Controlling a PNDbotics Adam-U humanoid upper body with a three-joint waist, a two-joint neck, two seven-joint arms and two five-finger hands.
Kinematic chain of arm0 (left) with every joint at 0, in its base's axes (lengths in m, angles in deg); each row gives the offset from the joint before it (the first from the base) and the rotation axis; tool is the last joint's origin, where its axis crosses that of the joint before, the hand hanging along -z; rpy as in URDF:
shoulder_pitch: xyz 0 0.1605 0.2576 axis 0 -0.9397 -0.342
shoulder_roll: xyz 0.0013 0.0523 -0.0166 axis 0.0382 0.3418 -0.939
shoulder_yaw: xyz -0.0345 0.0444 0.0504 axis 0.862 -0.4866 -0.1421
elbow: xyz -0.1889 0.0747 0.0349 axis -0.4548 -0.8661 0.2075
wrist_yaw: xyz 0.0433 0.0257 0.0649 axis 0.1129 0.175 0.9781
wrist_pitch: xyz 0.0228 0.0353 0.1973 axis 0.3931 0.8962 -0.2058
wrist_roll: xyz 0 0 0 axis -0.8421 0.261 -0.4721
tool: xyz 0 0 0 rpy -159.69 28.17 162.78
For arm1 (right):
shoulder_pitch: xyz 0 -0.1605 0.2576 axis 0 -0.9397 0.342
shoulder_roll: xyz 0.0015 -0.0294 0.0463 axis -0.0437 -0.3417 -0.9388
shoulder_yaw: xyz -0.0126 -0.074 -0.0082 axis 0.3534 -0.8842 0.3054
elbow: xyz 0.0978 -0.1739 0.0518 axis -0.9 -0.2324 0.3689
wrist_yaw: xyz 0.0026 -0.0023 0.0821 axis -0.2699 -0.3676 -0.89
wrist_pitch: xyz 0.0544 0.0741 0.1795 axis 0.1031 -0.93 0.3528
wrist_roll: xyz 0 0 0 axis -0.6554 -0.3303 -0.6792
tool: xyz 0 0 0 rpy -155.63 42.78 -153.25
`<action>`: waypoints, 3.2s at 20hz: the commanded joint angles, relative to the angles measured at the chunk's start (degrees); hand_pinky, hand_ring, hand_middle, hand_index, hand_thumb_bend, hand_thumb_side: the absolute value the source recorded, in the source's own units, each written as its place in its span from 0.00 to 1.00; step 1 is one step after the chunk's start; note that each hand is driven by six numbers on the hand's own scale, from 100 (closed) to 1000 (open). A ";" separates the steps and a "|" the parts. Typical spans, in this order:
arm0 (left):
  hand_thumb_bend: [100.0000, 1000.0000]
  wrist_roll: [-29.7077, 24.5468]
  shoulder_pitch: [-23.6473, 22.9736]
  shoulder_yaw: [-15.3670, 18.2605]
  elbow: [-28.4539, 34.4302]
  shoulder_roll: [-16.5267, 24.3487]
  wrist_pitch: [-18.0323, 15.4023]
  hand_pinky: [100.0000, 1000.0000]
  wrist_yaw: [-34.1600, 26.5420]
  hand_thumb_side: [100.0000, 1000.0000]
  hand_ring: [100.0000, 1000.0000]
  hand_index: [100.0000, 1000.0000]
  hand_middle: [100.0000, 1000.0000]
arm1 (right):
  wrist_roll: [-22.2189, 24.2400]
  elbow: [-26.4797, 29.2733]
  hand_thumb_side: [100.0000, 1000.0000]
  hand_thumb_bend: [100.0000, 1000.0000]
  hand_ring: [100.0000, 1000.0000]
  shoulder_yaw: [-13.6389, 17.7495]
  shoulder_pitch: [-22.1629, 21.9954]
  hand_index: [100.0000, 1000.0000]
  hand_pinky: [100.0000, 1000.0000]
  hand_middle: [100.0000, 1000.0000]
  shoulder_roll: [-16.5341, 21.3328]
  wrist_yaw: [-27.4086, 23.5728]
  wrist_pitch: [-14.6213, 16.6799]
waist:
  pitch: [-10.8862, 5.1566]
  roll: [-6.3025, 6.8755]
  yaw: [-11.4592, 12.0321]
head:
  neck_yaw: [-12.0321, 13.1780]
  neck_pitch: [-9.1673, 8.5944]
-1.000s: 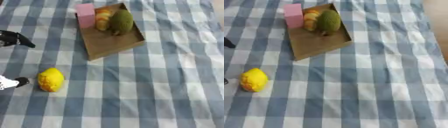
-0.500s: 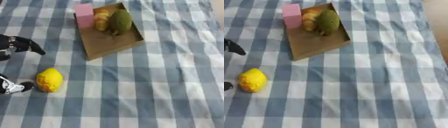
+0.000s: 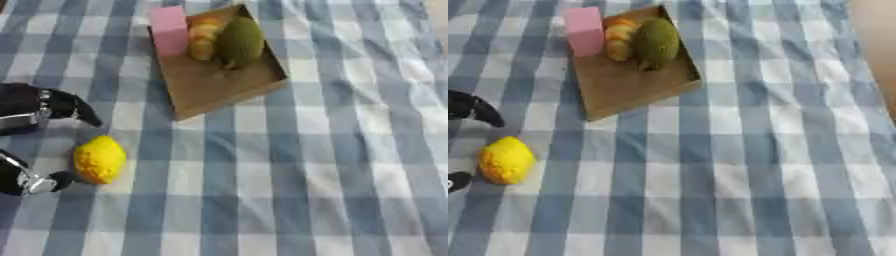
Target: Pick up objects on the table and place them in the box.
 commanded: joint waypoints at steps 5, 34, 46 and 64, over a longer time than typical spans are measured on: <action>0.27 -2.26 0.19 -0.39 0.86 1.15 0.09 0.95 1.32 0.13 0.88 0.89 0.82 | -0.41 0.86 0.36 0.00 0.66 0.14 0.85 0.82 0.65 0.72 0.51 -0.38 -0.19 | -1.04 0.15 -0.11 | 0.24 0.15; 0.00 13.62 10.55 3.02 0.86 -4.09 2.79 0.71 2.69 0.22 0.55 0.45 0.37 | -1.30 0.86 0.33 0.00 0.66 0.54 0.63 0.81 0.65 0.72 -0.27 -1.24 0.04 | -1.62 0.39 -0.17 | -0.71 0.59; 0.00 14.87 28.32 -0.30 -10.24 -15.16 6.18 0.69 2.41 0.24 0.53 0.46 0.41 | -0.73 0.86 0.32 0.00 0.66 0.06 2.37 0.81 0.65 0.72 -1.36 -1.40 0.18 | -1.39 0.45 -1.94 | -0.03 -0.74; 0.25 14.47 32.47 -2.49 -30.82 -23.95 -2.62 0.89 13.03 0.22 0.82 0.89 0.77 | -0.71 0.86 0.33 0.00 0.65 -0.05 3.49 0.81 0.65 0.72 -2.73 -1.74 0.22 | -0.34 0.46 -3.60 | 0.47 -1.54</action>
